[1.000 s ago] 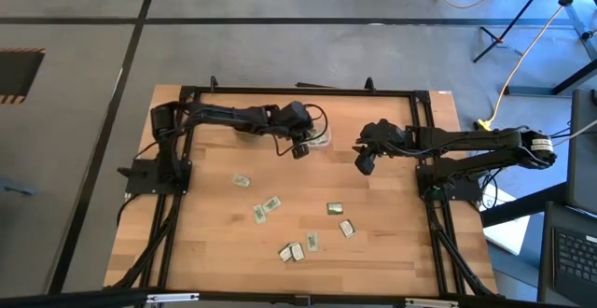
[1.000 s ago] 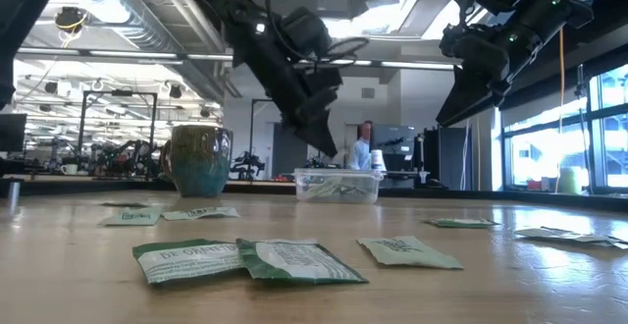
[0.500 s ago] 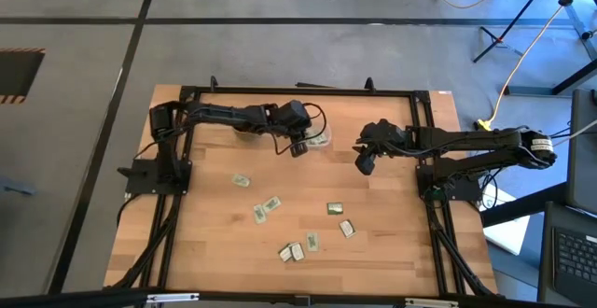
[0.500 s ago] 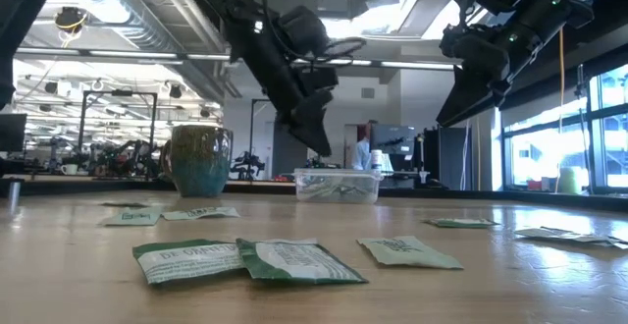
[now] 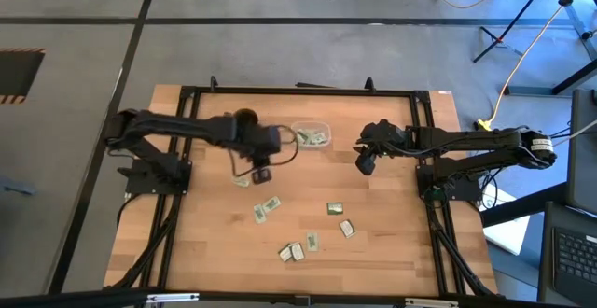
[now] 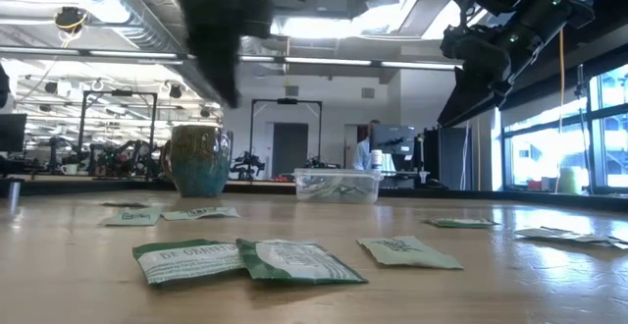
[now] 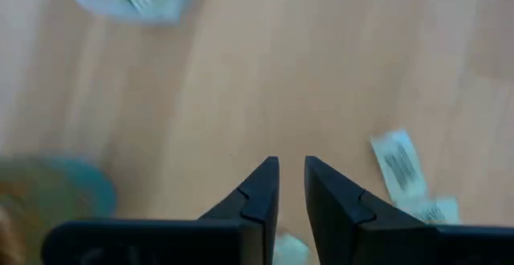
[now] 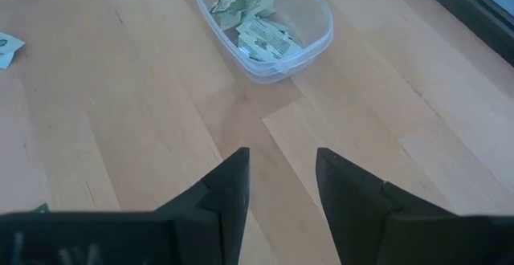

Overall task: Pick and place Stevia / Truvia into bins
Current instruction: Put the stevia packet into the transparent container

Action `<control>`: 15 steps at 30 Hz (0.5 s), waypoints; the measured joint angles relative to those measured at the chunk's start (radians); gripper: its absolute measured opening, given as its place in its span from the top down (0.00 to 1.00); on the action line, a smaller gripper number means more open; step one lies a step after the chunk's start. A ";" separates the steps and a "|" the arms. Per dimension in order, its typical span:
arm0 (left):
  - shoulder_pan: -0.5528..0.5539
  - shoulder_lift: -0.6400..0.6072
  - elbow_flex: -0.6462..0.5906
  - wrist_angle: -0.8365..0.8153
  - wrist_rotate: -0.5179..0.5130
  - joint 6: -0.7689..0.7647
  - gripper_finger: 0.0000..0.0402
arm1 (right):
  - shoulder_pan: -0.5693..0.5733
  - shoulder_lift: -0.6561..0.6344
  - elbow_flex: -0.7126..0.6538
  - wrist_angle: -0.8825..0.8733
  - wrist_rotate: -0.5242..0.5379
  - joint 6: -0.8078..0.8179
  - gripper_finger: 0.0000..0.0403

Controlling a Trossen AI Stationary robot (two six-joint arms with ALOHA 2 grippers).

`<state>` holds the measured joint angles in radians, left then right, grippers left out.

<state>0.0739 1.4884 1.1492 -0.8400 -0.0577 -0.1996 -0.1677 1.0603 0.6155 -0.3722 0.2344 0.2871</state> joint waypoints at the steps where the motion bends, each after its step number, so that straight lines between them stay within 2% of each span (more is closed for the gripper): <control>1: -0.025 -0.016 -0.026 -0.001 -0.001 -0.033 0.86 | 0.000 0.000 0.000 0.002 0.000 0.000 0.64; 4: -0.084 -0.046 -0.111 -0.003 -0.009 -0.127 0.86 | -0.001 0.000 0.000 0.003 0.000 0.000 0.64; 7: -0.125 -0.051 -0.185 -0.006 -0.065 -0.219 0.85 | -0.001 0.000 0.000 0.008 0.000 0.000 0.64; 15: -0.153 -0.049 -0.304 0.008 -0.099 -0.269 0.85 | 0.000 0.000 0.000 0.017 0.000 0.024 0.64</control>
<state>-0.0788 1.4391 0.8451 -0.8316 -0.1562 -0.4686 -0.1680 1.0603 0.6155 -0.3553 0.2344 0.3111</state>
